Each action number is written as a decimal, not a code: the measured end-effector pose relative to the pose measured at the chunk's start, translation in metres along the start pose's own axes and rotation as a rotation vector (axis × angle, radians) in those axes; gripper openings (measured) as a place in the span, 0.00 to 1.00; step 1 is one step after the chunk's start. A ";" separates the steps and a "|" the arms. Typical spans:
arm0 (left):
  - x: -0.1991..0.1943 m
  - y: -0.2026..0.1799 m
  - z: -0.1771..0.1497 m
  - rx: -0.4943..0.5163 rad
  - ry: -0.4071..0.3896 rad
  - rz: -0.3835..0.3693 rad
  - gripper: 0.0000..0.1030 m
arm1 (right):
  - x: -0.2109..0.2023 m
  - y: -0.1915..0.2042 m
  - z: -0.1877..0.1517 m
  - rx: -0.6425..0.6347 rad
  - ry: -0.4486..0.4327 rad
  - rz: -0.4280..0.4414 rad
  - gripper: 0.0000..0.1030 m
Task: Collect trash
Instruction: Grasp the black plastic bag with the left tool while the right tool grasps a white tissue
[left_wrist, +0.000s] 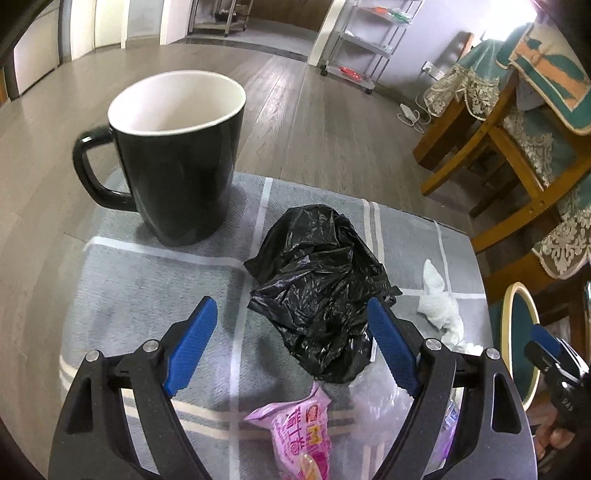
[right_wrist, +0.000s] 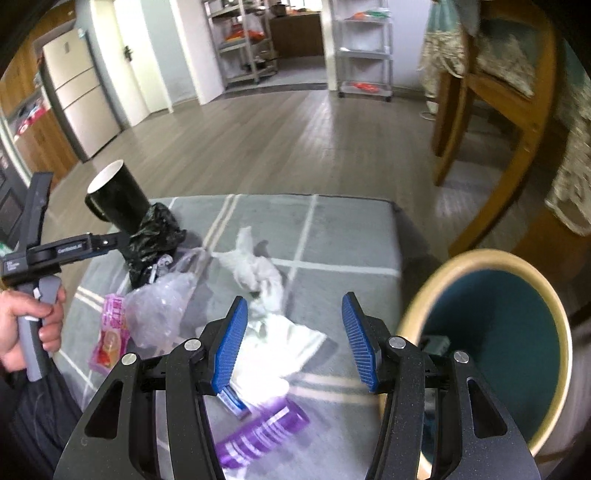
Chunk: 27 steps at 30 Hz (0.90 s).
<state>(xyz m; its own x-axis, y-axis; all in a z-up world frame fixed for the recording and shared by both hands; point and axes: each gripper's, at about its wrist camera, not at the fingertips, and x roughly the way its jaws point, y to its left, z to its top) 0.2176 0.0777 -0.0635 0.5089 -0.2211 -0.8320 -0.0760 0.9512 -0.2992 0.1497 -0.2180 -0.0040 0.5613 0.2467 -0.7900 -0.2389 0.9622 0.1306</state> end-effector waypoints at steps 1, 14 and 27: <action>0.004 0.000 0.001 -0.003 0.009 0.002 0.79 | 0.006 0.004 0.003 -0.012 0.005 0.008 0.53; 0.032 0.002 0.004 -0.046 0.077 -0.009 0.61 | 0.075 0.038 0.027 -0.129 0.106 0.068 0.53; 0.026 0.001 0.003 -0.044 0.051 -0.051 0.06 | 0.107 0.037 0.033 -0.127 0.133 0.052 0.28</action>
<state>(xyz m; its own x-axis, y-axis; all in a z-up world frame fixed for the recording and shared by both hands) 0.2334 0.0735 -0.0839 0.4684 -0.2811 -0.8376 -0.0893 0.9282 -0.3613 0.2265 -0.1523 -0.0639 0.4383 0.2702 -0.8572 -0.3674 0.9243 0.1035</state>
